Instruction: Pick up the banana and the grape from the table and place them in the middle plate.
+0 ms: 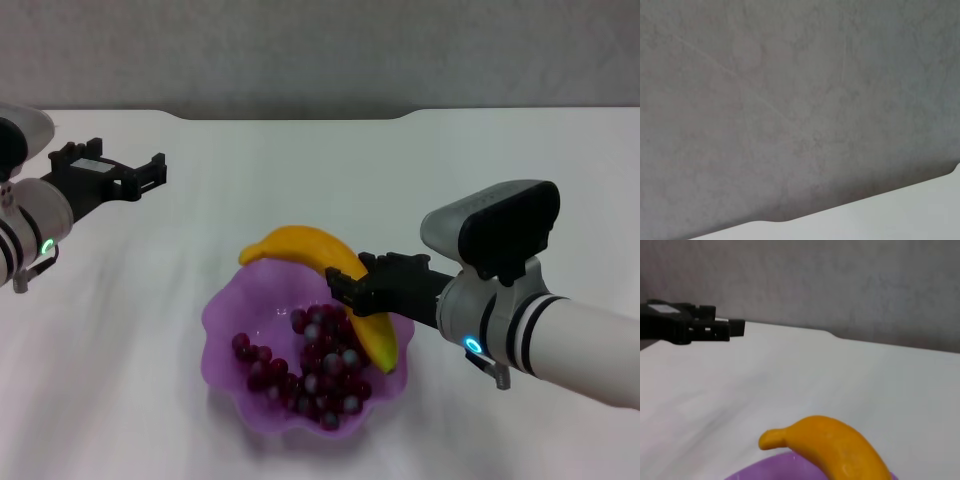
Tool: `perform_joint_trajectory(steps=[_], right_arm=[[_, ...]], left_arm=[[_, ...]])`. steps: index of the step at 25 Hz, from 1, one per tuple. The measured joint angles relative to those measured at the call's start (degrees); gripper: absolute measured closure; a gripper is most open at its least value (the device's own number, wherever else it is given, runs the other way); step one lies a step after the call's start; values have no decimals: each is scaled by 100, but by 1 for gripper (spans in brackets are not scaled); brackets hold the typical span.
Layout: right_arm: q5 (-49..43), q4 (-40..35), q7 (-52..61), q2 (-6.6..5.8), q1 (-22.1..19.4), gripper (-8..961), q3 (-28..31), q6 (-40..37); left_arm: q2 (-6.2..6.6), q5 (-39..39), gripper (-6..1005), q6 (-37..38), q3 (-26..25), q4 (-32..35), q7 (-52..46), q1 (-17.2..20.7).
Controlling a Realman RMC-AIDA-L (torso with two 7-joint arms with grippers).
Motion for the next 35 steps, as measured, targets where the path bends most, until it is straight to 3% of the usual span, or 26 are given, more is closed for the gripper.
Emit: perform_joint_trajectory(steps=[4, 15, 20, 25, 35], right_arm=[[-19, 29, -26, 1, 39, 401, -16, 11], [-118, -245, -533, -21, 51, 159, 10, -382], [-120, -222, -944, -20, -145, 128, 240, -1517], [-115, -57, -1435, -15, -223, 132, 225, -2158], [-31, -57, -1136, -15, -603, 129, 827, -2856]], left_arm=[[0, 0, 107, 0, 0, 0, -1, 0], [5, 0, 107, 1, 0, 0, -14, 25], [10, 0, 107, 6, 0, 0, 1, 27], [9, 0, 108, 36, 0, 0, 21, 17], [9, 0, 108, 10, -7, -64, 27, 7]])
